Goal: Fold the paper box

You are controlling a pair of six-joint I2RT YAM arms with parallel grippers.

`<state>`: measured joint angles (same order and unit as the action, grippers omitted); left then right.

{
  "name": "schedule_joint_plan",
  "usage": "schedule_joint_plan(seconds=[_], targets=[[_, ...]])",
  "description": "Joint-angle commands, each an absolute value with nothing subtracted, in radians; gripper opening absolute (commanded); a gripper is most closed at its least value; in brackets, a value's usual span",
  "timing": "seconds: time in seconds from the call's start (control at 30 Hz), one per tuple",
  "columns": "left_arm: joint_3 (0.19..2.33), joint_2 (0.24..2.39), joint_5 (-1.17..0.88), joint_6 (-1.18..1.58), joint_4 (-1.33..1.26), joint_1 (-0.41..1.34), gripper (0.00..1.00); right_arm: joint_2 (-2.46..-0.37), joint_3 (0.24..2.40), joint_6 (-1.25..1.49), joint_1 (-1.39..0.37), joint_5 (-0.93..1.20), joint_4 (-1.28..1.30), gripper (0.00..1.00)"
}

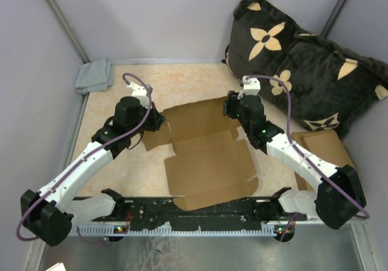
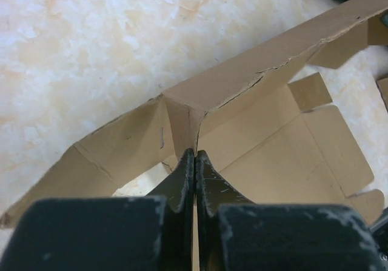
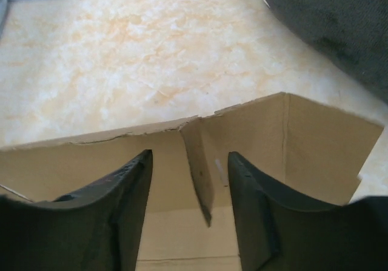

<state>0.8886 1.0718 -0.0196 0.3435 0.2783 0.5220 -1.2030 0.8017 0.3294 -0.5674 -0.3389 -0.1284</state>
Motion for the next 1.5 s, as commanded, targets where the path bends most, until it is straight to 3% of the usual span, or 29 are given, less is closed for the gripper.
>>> schedule_joint_plan(seconds=[0.0,0.1,0.27,0.47,0.67,1.13,1.47], targets=[[0.852,1.036,0.068,0.336,0.229,0.53,0.0,-1.179,0.905,0.333,-0.575,-0.318,-0.02,0.61],[0.791,0.997,0.14,0.33,0.157,0.529,0.0,-1.138,0.935,0.313,-0.572,-0.328,0.04,0.69],[0.648,0.915,0.231,0.322,-0.037,0.531,0.0,-1.041,0.94,0.315,-0.524,-0.315,0.055,0.7],[0.454,0.816,0.24,0.298,-0.285,0.53,0.0,-1.026,0.898,0.359,-0.357,-0.246,0.012,0.65],[0.312,0.739,0.249,0.227,-0.465,0.532,0.0,-1.177,0.882,0.379,-0.227,-0.113,-0.029,0.58],[0.206,0.715,0.283,0.168,-0.595,0.536,0.0,-1.542,0.95,0.2,-0.203,0.081,-0.099,0.54],[0.184,0.747,0.284,0.202,-0.616,0.535,0.0,-1.435,0.851,0.202,-0.203,0.411,-0.121,0.52]])
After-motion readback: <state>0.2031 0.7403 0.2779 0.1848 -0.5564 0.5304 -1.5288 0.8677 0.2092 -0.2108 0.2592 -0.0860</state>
